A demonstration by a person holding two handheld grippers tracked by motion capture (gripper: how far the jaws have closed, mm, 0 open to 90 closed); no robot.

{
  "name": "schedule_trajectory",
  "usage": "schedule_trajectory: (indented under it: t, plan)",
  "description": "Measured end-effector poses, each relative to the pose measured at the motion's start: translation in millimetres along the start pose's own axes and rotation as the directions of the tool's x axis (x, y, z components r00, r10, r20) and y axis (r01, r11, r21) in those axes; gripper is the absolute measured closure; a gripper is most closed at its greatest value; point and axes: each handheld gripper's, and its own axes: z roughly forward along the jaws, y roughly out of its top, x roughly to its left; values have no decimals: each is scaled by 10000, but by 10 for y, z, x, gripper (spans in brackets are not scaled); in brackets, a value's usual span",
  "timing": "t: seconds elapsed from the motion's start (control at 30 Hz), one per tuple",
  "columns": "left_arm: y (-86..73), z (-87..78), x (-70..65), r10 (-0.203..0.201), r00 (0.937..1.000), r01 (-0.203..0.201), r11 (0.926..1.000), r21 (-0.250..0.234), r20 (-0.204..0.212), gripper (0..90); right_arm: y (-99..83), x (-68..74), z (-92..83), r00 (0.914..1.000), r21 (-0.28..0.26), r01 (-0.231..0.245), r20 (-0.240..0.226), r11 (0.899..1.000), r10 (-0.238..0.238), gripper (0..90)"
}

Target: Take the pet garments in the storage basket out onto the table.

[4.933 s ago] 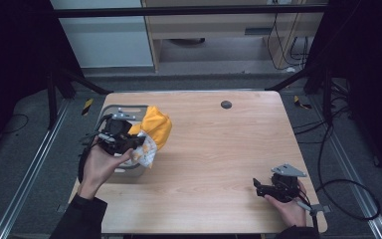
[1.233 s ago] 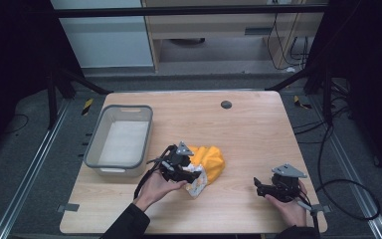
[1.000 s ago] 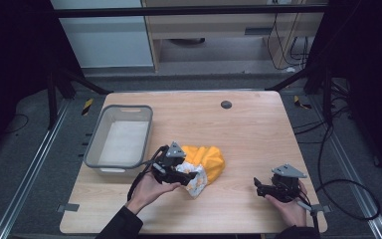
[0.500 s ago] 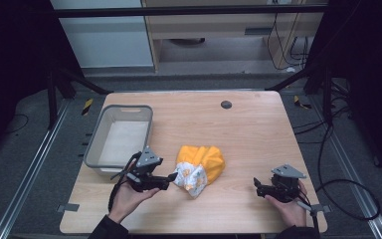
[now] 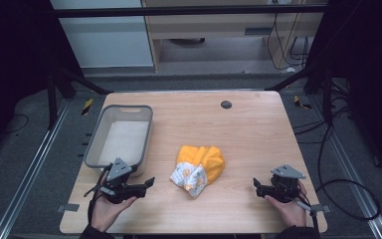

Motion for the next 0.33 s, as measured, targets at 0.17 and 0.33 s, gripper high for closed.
schedule_trajectory:
  t: [0.17,0.33]
  plan:
    - [-217,-76,70,-80,9997,83,9999,149,-211,220,-2,0,1,10000,-28,42,-18,10000,-42,84]
    - [-352,-122,114,-60,9996,70,9993,368,-282,218,-1,5,2,10000,-63,78,-15,10000,-78,84]
